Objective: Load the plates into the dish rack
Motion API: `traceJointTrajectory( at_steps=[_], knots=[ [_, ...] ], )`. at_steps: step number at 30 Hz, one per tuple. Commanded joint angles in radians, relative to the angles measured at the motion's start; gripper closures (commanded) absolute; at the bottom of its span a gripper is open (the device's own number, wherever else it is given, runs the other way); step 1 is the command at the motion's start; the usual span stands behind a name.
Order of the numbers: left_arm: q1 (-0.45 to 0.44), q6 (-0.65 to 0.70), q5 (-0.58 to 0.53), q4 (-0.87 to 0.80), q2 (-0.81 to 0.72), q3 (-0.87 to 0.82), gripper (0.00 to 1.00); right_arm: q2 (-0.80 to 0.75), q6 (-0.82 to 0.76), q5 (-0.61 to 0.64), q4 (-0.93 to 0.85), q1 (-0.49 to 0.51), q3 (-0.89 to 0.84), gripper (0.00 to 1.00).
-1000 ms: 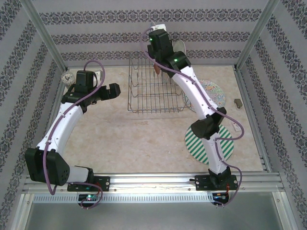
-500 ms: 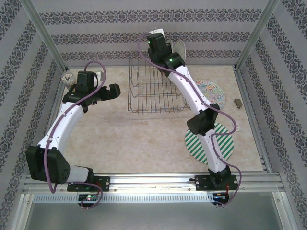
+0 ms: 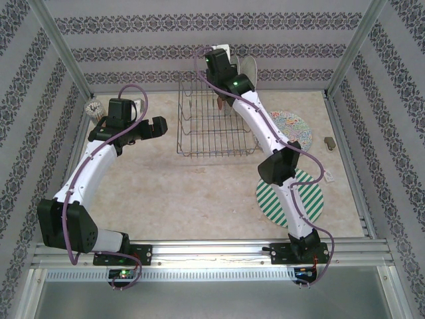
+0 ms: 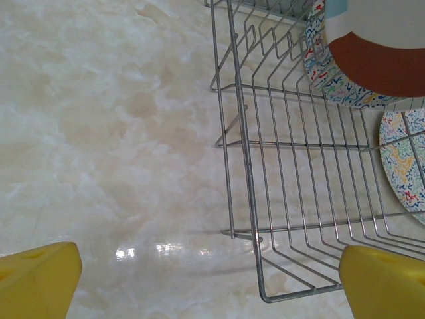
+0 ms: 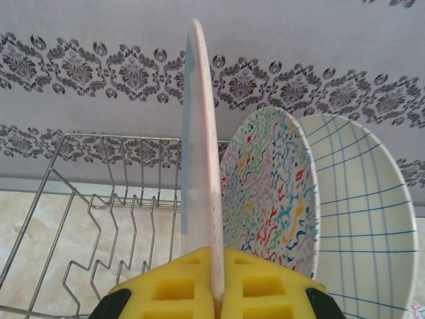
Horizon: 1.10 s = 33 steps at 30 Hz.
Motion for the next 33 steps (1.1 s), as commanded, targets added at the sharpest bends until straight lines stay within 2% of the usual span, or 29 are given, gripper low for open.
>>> traceJointTrajectory(
  at_steps=[1, 17, 33],
  knots=[
    [0.009, 0.005, 0.012, 0.029, -0.004, 0.0, 0.0, 0.003, 0.029, 0.005, 0.076, 0.012, 0.011, 1.0],
    [0.009, 0.003, 0.015, 0.027, 0.0, 0.002, 0.0, 0.076, 0.066, 0.019, 0.074, 0.012, 0.005, 1.0],
    [0.009, 0.005, 0.014, 0.026, 0.007, 0.0, 0.0, 0.097, 0.174, -0.046, 0.065, -0.016, -0.039, 1.0]
  ],
)
